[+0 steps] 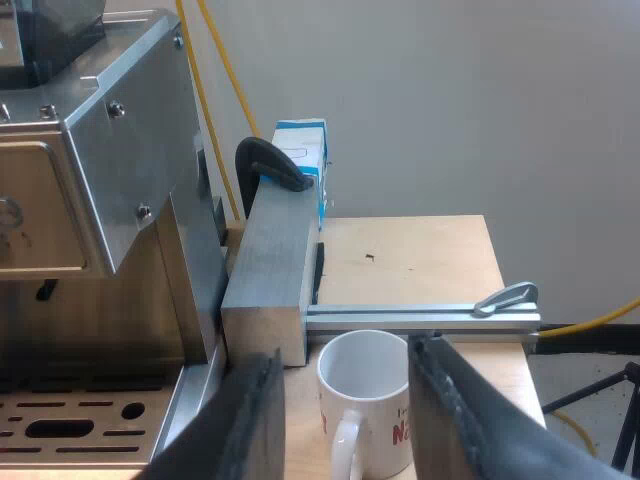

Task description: Grind coffee beans and then tamp

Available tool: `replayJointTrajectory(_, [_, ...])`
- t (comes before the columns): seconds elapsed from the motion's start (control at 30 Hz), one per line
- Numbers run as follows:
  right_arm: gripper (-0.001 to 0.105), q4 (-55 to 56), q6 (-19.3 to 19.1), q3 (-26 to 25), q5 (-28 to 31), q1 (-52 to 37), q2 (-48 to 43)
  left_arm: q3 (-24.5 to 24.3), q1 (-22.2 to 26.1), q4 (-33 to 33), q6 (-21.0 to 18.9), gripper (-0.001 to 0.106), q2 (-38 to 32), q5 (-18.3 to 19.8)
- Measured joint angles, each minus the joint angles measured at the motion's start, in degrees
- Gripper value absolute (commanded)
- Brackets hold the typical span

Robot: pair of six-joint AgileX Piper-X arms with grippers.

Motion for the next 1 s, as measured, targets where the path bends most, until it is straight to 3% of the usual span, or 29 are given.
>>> replayJointTrajectory(0.1, [0.033,0.0,0.0,0.0,0.0,0.0,0.0,0.3,0.1,4.5,0.2,0.076,0.0,-1.9])
replayJointTrajectory(0.23, [0.033,-1.8,0.0,0.8,0.0,0.0,-0.1,1.6,0.1,3.1,0.2,0.076,0.0,-6.0])
replayJointTrajectory(0.6, [0.033,-5.5,0.0,8.1,-0.8,0.0,-0.1,7.5,0.1,-8.4,0.2,0.076,0.0,-6.9])
replayJointTrajectory(0.83, [0.033,-5.8,0.0,13.0,-1.2,0.0,-0.1,9.3,0.1,-9.7,0.2,0.076,0.0,-7.0])
replayJointTrajectory(0.97, [0.033,-6.0,0.0,16.2,-1.2,0.0,0.0,15.0,0.1,-11.8,0.2,0.076,0.0,-7.0])
replayJointTrajectory(1.0, [0.033,-6.0,0.0,17.4,-1.2,0.0,0.0,19.3,0.1,-11.7,0.2,0.076,0.0,-7.0])
